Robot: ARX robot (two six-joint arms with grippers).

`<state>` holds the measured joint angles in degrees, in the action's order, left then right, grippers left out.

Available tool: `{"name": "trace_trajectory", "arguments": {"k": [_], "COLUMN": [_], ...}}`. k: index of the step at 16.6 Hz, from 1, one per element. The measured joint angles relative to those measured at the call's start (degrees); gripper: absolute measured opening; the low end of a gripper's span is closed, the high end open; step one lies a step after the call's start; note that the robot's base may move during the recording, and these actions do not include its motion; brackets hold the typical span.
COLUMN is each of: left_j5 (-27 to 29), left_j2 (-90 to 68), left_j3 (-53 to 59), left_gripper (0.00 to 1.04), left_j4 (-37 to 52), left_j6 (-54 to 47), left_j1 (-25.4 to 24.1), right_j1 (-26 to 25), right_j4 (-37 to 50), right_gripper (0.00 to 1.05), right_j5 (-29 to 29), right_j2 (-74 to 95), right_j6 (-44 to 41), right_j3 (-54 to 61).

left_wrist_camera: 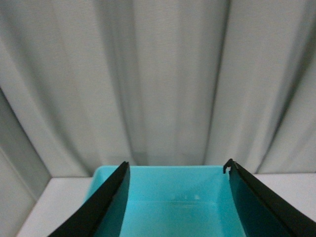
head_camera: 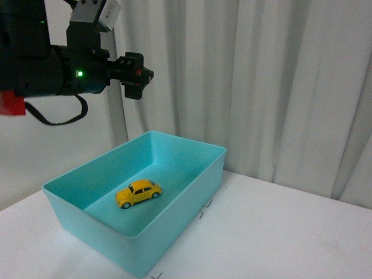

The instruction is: Wind up and store yellow beetle toy

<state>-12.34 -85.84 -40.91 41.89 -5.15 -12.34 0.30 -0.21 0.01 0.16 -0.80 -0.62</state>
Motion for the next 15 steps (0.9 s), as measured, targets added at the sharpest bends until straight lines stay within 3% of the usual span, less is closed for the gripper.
{"name": "trace_trajectory", "arguments": {"k": [1, 4, 11, 13, 15], "left_j5": [1.95, 5.11, 8.76, 11.65, 12.41], "left_j2": [4.92, 12.63, 26.56, 30.53, 35.85], "left_j3": [10.93, 20.44, 31.74, 33.79, 35.82], "left_gripper": [0.39, 0.05, 0.02, 0.02, 0.02], "left_j4": [8.94, 10.58, 7.52, 5.60, 2.36], "left_j6": [3.39, 4.72, 4.92, 4.94, 4.94], "left_j1": [2.91, 4.68, 8.55, 12.44, 12.24], "right_j1": [0.00, 0.00, 0.00, 0.00, 0.00], "right_j4": [-0.02, 0.00, 0.02, -0.02, -0.02], "right_gripper": [0.98, 0.98, 0.98, 0.98, 0.98], "right_j5": [0.02, 0.00, -0.02, -0.02, 0.00], "right_j2": [0.00, -0.02, -0.02, 0.00, 0.00], "right_j6": [0.00, 0.00, -0.02, 0.00, 0.00], "right_j3": [0.00, 0.00, 0.00, 0.00, 0.00]}}
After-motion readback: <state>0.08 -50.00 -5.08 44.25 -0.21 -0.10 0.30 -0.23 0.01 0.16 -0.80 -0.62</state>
